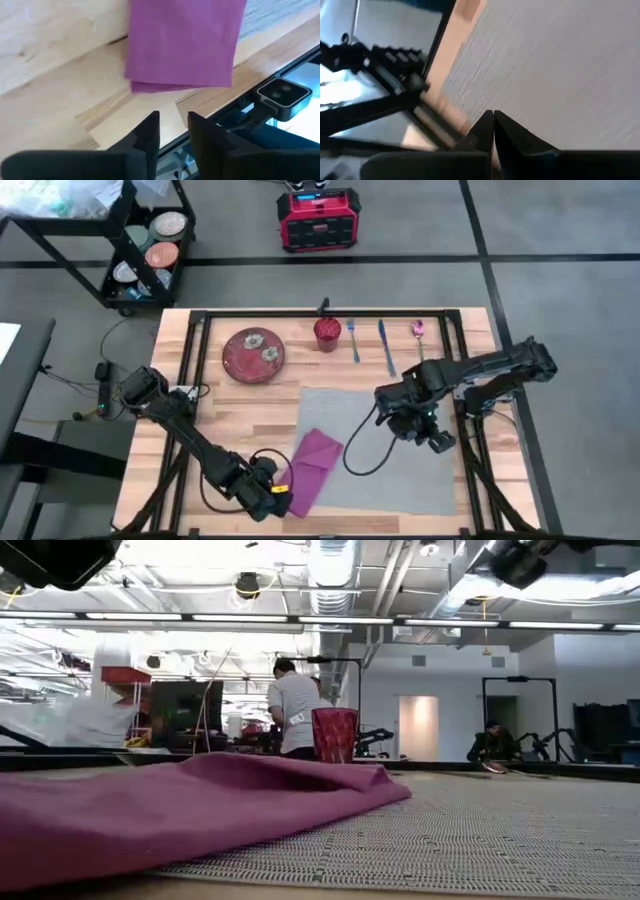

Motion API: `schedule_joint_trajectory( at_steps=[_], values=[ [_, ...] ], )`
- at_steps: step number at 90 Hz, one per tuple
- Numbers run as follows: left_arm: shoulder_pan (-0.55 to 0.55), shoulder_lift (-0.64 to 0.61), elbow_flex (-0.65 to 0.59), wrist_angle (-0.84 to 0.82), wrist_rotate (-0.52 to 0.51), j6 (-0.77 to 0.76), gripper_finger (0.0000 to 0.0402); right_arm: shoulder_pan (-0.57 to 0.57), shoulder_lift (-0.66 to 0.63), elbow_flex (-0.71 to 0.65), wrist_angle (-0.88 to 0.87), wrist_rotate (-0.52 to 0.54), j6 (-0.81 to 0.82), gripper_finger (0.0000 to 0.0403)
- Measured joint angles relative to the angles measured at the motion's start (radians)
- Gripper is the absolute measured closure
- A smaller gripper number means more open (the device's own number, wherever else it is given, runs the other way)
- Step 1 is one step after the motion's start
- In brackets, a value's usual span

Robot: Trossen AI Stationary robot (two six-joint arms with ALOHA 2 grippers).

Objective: Set table place
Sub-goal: Fold the purple napkin

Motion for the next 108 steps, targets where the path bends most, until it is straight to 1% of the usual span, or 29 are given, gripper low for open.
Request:
schedule_joint_trajectory(
  at_steps=[4,9,14,18,22,28,35,43,47,58,63,68,73,76,79,87,92,100,108],
  values=[
    [0.000,0.000,0.000,-0.003,-0.043,-0.017,0.0305,-0.007,0.000,-0.005,0.071,0.030,0.006,0.0403],
    [0.004,0.000,0.000,-0.004,-0.144,-0.045,0.0304,-0.017,0.000,-0.008,0.160,0.066,0.030,0.0403],
    [0.018,0.012,0.000,-0.004,-0.237,-0.097,0.0306,-0.026,0.001,-0.008,0.247,0.071,0.041,0.0403],
    [0.033,0.031,0.001,-0.002,-0.267,-0.108,0.0308,-0.031,0.001,-0.008,0.312,0.069,0.051,0.0403],
    [0.047,0.058,0.000,-0.011,-0.269,-0.100,0.0312,-0.031,0.001,-0.006,0.362,0.067,0.058,0.0403],
    [0.066,0.115,0.000,0.021,-0.267,-0.100,0.0318,-0.031,-0.008,-0.004,0.377,0.067,0.045,0.0403],
    [0.074,0.189,0.000,0.126,-0.254,-0.100,0.0325,-0.048,-0.025,-0.004,0.373,0.062,0.048,0.0403],
    [0.079,0.255,0.006,0.293,-0.250,-0.083,0.0335,-0.074,-0.040,-0.004,0.382,0.029,0.112,0.0403],
    [0.079,0.283,0.006,0.349,-0.249,-0.083,0.0342,-0.081,-0.044,-0.004,0.404,0.017,0.143,0.0403],
    [0.079,0.295,0.005,0.364,-0.234,-0.085,0.0362,-0.099,-0.052,-0.004,0.437,0.075,0.202,0.0403],
    [0.079,0.290,0.005,0.338,-0.222,-0.074,0.0372,-0.107,-0.053,-0.004,0.437,0.106,0.159,0.0403],
    [0.078,0.282,0.005,0.317,-0.212,-0.073,0.0382,-0.105,-0.041,-0.004,0.385,0.149,0.040,0.0403],
    [0.077,0.279,0.005,0.302,-0.208,-0.067,0.0392,-0.097,-0.003,-0.004,0.301,0.159,-0.080,0.0403],
    [0.078,0.278,0.005,0.297,-0.203,-0.057,0.0397,-0.091,0.026,-0.005,0.267,0.140,-0.116,0.0403],
    [0.078,0.278,0.005,0.296,-0.201,-0.047,0.0399,-0.088,0.067,-0.006,0.258,0.092,-0.123,0.0403],
    [0.077,0.279,0.002,0.307,-0.201,-0.045,0.0399,-0.085,0.151,-0.007,0.299,-0.130,-0.097,0.0403],
    [0.078,0.279,0.002,0.309,-0.201,-0.048,0.0398,-0.079,0.184,-0.006,0.333,-0.228,-0.078,0.0403],
    [0.077,0.279,0.002,0.310,-0.201,-0.045,0.0400,-0.061,0.220,0.006,0.351,-0.311,-0.077,0.0394],
    [0.073,0.280,0.001,0.310,-0.203,-0.043,0.0401,-0.035,0.226,0.060,0.346,-0.328,-0.090,0.0374]
  ],
)
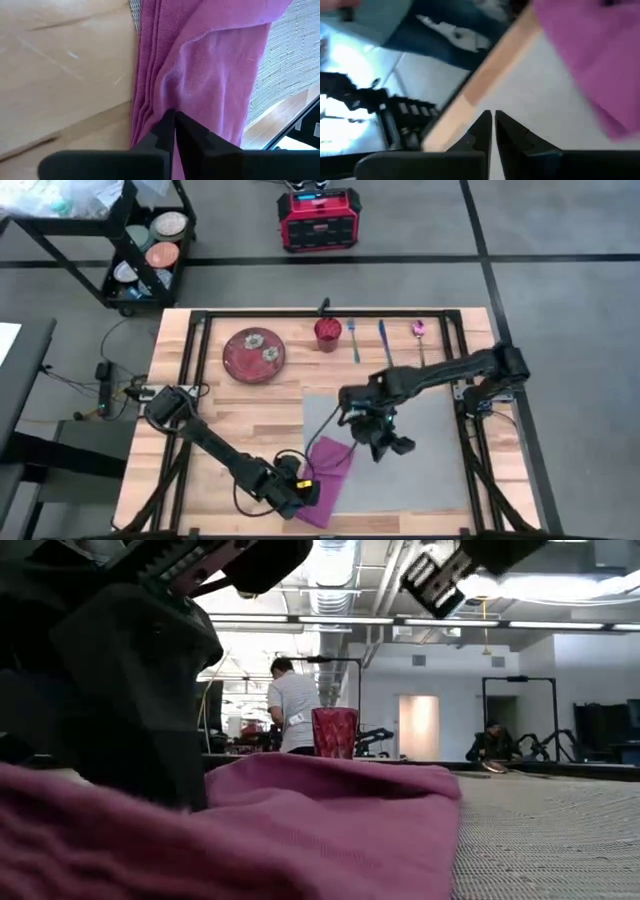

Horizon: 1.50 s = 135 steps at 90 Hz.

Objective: Set table place
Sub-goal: Fold the purple napkin

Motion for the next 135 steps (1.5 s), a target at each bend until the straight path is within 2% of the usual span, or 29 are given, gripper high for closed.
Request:
schedule_joint_trajectory(
  at_steps=[4,7,16,21,27,32,37,46,53,65,95,123,135],
  values=[
    [-0.002,0.000,0.000,-0.003,-0.004,-0.003,0.0401,0.014,-0.012,0.048,0.000,0.011,-0.057,0.0362],
    [-0.002,0.000,0.000,-0.005,-0.004,-0.001,0.0401,0.028,-0.031,0.090,-0.003,0.064,-0.129,0.0356],
    [-0.002,0.000,0.001,-0.014,0.000,0.022,0.0401,0.117,-0.102,0.172,0.019,0.456,-0.434,0.0350],
    [-0.002,0.000,0.001,-0.013,0.000,0.027,0.0401,0.152,-0.129,0.172,0.087,0.570,-0.524,0.0349],
    [-0.002,0.000,0.000,-0.010,0.000,0.030,0.0401,0.175,-0.131,0.161,0.124,0.536,-0.540,0.0349],
    [-0.002,0.000,0.000,-0.008,0.000,0.045,0.0401,0.191,-0.111,0.150,0.100,0.489,-0.541,0.0349],
    [-0.003,0.000,0.000,-0.008,-0.001,0.064,0.0401,0.200,-0.073,0.147,0.067,0.486,-0.526,0.0349],
    [-0.003,0.000,0.000,-0.009,-0.005,0.111,0.0401,0.190,-0.008,0.145,0.020,0.430,-0.492,0.0349],
    [-0.003,0.000,0.000,-0.016,-0.006,0.127,0.0401,0.177,0.034,0.147,0.047,0.386,-0.481,0.0349],
    [-0.004,0.000,0.000,-0.038,-0.022,0.133,0.0401,0.174,0.110,0.147,0.172,0.515,-0.552,0.0359],
    [-0.021,0.000,0.000,-0.041,-0.050,0.137,0.0401,0.172,0.212,0.142,0.164,0.524,-0.528,0.0399],
    [-0.036,0.000,-0.001,-0.080,-0.077,0.137,0.0401,0.163,0.213,-0.140,0.256,0.690,-0.505,0.0400],
    [-0.035,0.000,-0.001,-0.086,-0.083,0.136,0.0401,0.178,0.209,-0.163,0.314,0.783,-0.508,0.0401]
  ],
)
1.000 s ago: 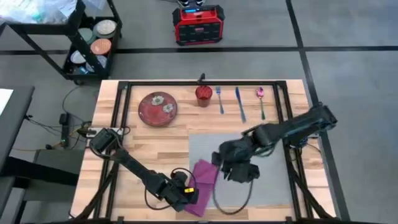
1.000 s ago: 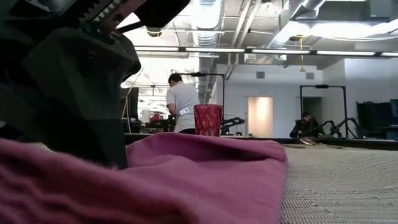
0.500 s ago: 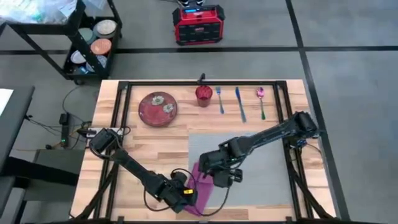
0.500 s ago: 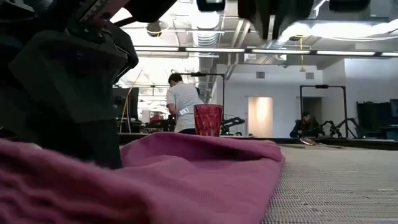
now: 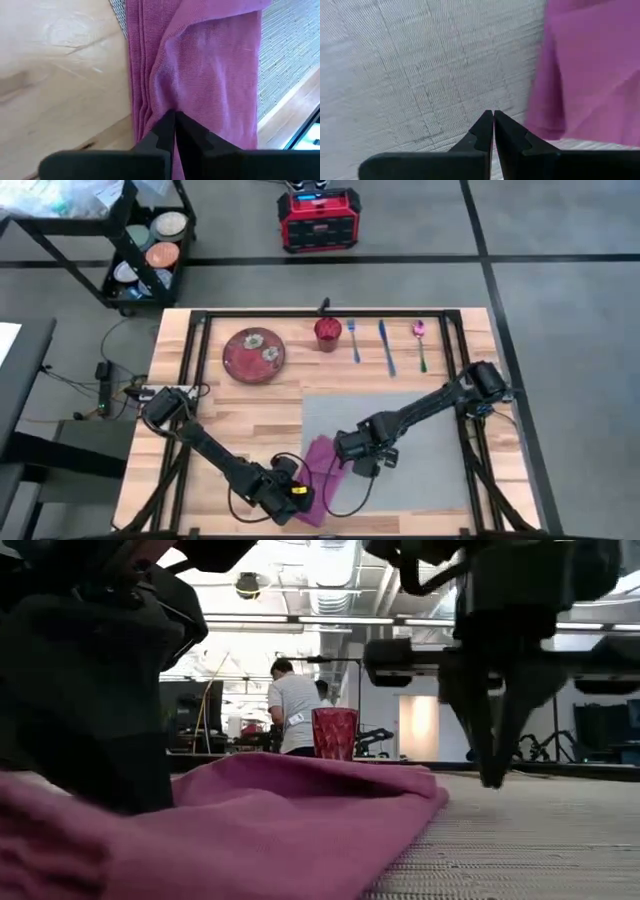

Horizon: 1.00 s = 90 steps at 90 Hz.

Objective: Set table place
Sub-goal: Fold the purple napkin

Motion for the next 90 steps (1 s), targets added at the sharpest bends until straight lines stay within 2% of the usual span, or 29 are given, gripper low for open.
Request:
schedule_joint_trajectory(
  at_steps=[14,33,50,64,90],
  values=[
    [0.002,0.000,0.000,0.000,0.000,0.000,0.0402,-0.001,-0.023,0.055,-0.052,-0.046,0.015,0.0388],
    [0.004,0.000,0.000,-0.001,-0.016,0.007,0.0402,0.005,-0.031,0.105,-0.021,-0.204,0.107,0.0328],
    [0.006,0.000,0.000,0.000,-0.021,0.009,0.0402,0.015,-0.014,0.094,0.105,-0.161,0.130,0.0294],
    [0.006,0.000,0.000,0.000,-0.025,0.030,0.0402,-0.010,-0.014,0.090,0.160,-0.138,0.103,0.0291],
    [0.006,0.000,0.000,-0.001,-0.028,0.031,0.0402,-0.023,-0.014,0.027,0.185,-0.165,0.136,0.0293]
  ],
)
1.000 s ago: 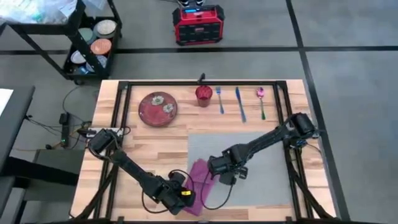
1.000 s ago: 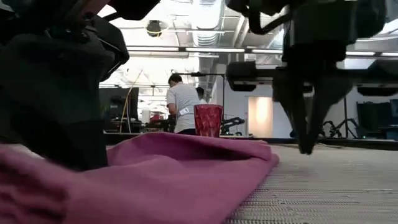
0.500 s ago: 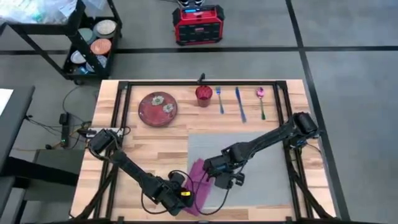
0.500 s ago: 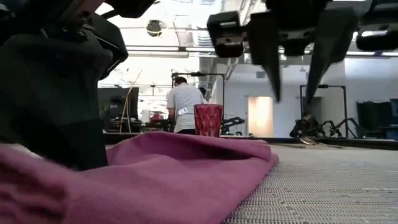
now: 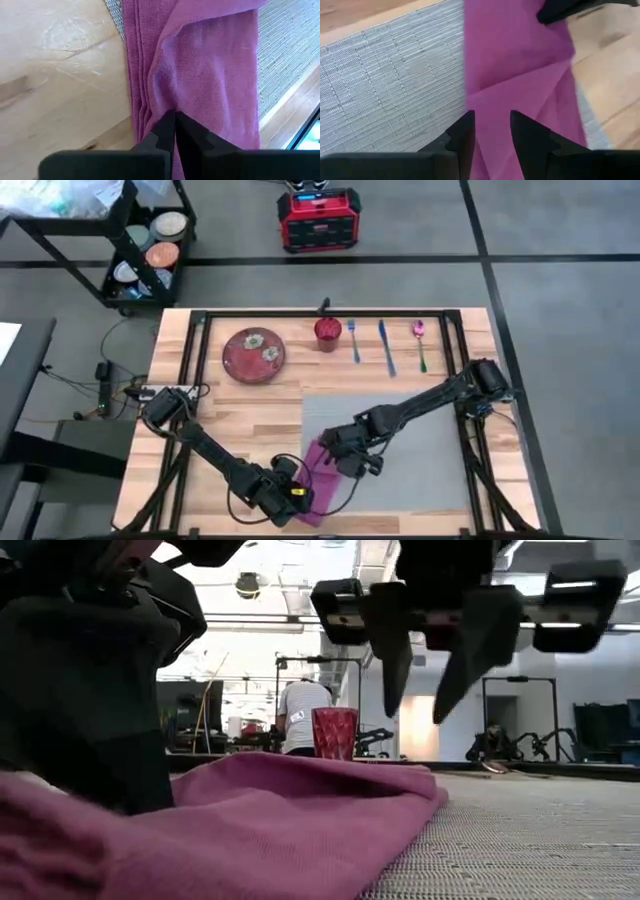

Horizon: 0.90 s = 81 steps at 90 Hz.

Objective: Set table place
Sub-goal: Fold the purple napkin

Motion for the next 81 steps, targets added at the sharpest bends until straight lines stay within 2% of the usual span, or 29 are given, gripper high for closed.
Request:
schedule_joint_trajectory(
  at_steps=[15,33,81],
  values=[
    [0.000,0.000,0.000,-0.012,-0.007,0.002,0.0402,0.025,0.001,-0.068,0.034,0.008,-0.013,0.0304],
    [0.005,0.000,0.000,-0.012,-0.005,-0.012,0.0402,0.034,-0.012,-0.071,0.063,0.015,-0.019,0.0317],
    [0.007,0.000,0.000,-0.012,-0.005,-0.017,0.0402,-0.014,0.012,-0.093,0.151,0.026,-0.013,0.0318]
  ],
)
